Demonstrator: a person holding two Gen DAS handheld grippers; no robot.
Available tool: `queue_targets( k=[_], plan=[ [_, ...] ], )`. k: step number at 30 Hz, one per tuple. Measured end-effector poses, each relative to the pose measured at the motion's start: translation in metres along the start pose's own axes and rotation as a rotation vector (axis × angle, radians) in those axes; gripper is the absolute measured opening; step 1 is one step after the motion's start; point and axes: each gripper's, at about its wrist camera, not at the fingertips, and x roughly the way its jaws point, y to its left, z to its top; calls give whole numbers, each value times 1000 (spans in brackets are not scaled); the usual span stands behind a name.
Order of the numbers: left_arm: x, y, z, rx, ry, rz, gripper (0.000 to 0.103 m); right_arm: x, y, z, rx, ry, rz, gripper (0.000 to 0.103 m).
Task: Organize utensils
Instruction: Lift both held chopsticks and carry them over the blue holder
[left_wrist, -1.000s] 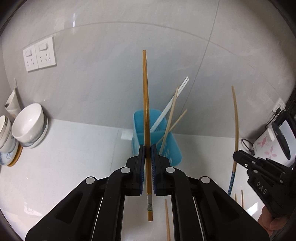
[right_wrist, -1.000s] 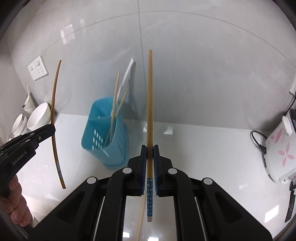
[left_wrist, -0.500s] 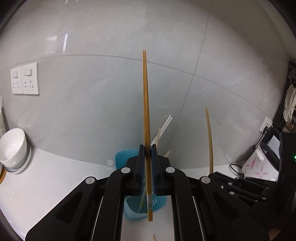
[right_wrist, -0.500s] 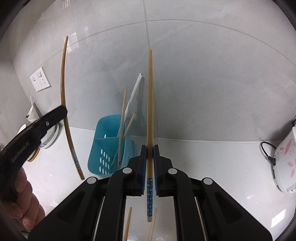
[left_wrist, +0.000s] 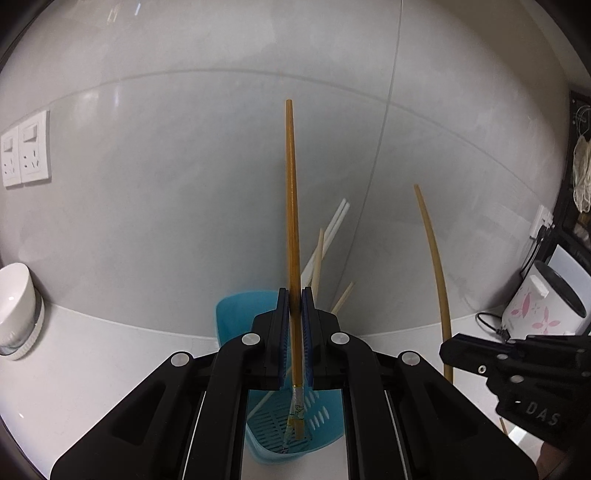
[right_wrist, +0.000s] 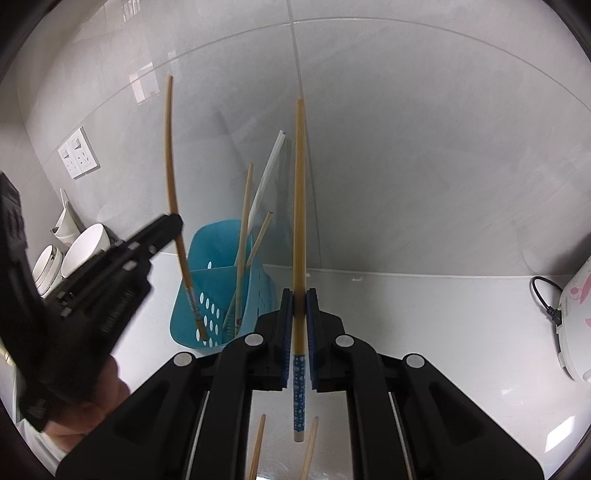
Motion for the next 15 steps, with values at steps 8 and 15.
queue_targets(
  k=[8,15],
  plan=[
    [24,-3,-16,21,69,8,6,8,-1,-3,2,19,-6,6],
    [34,-6,-23,31,113,17,7,8,-3,-5,-3,20,-2,6]
  ],
)
